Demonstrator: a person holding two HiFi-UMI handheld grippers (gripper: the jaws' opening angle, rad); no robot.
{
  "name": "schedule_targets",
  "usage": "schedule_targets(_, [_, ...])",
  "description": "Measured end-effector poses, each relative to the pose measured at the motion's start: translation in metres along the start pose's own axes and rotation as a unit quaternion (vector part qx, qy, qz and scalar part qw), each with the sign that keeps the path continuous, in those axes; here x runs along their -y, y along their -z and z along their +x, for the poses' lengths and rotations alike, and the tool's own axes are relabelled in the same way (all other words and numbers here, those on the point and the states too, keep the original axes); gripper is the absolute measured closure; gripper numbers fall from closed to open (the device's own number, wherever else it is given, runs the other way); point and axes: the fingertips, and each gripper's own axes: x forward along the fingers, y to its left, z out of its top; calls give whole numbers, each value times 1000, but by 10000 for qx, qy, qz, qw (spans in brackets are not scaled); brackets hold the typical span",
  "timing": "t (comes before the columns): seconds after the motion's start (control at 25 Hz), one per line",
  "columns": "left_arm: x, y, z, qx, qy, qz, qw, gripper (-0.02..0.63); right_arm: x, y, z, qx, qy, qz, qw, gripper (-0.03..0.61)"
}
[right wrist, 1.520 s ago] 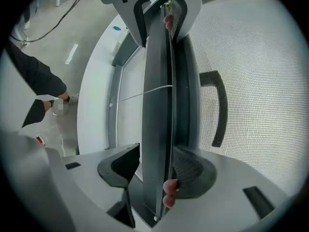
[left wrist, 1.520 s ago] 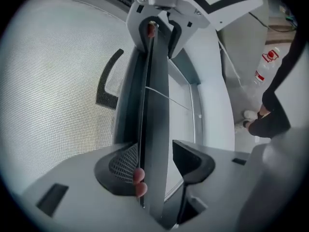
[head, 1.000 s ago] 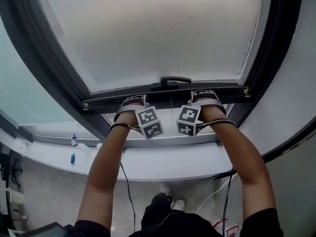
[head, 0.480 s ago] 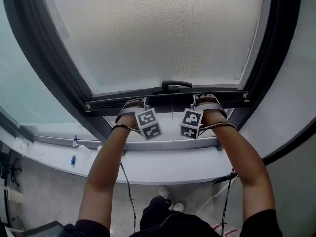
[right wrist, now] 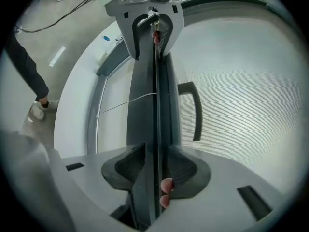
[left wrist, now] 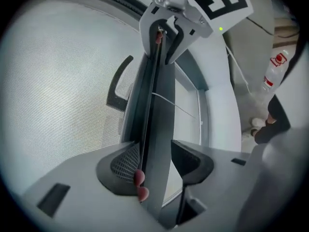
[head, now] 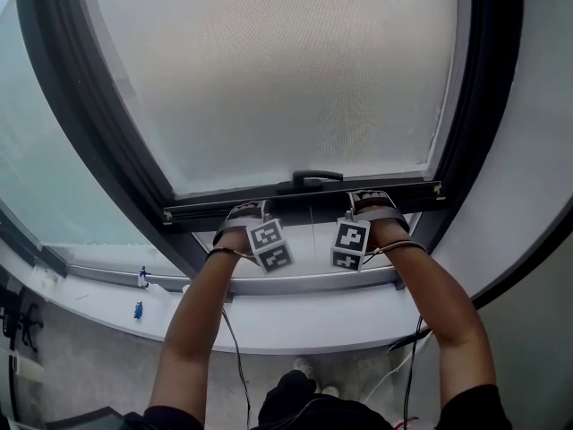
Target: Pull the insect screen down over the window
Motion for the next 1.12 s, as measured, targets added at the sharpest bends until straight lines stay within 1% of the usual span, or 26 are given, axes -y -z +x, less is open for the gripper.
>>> schedule_targets(0.08, [-6,-6,-13,194,-30,-169,9997,407,10,-2,-12,187,191,177,9995,430])
schedule_targets(0.16, [-18,-18,-32,524,-141,-485,9974,407,24,-7,-29,451,359,475,9972,431])
schedule_targets(0.24, [-31,-33,-56,950,-323,-899,9909,420,43,-11,-49,738,590,840,9920,431])
schedule_targets(0.32, [-44,-45,-82,1366,-572,-1330,9800,441,64,-13,-72,1025,897,1369,9812,442])
schedule_targets(0.36, [-49,-49,-95,1543,-672,-1543,9736,447,74,-14,-86,1199,1062,1701,9723,467])
schedule_targets(0.44, [-57,-52,-119,1855,-830,-1978,9589,461,87,-20,-115,1601,1361,2360,9488,519])
schedule_targets(0.52, [-59,-51,-141,2117,-981,-2398,9424,508,89,-27,-142,1938,1615,2797,9264,564])
schedule_targets(0.6, [-57,-50,-160,2285,-1170,-2677,9287,553,87,-35,-167,2194,1790,3093,9078,573])
schedule_targets(0.68, [-51,-51,-177,2405,-1369,-2862,9173,599,80,-41,-186,2426,1837,3376,8908,574])
schedule_targets(0.72, [-47,-51,-185,2493,-1439,-2981,9101,611,76,-42,-195,2537,1822,3539,8816,574])
schedule_targets(0.76, [-43,-51,-194,2611,-1492,-3134,9007,611,73,-44,-205,2639,1801,3723,8714,574])
schedule_targets(0.84, [-37,-49,-214,2873,-1588,-3513,8768,611,69,-46,-226,2827,1785,4109,8481,574])
schedule_targets(0.88, [-33,-46,-224,2971,-1630,-3736,8635,611,67,-47,-237,2913,1793,4288,8361,574])
schedule_targets(1.0, [-18,-32,-249,3211,-1726,-4426,8193,611,61,-49,-267,3118,1787,4830,7985,574])
schedule_targets(1.04, [-14,-27,-256,3272,-1761,-4600,8064,611,58,-49,-275,3169,1746,5030,7849,574])
schedule_targets(1.08, [-10,-22,-263,3320,-1798,-4732,7960,611,55,-50,-282,3230,1673,5245,7698,574])
schedule_targets(1.12, [-7,-17,-268,3355,-1826,-4827,7881,611,52,-52,-288,3281,1585,5448,7553,574])
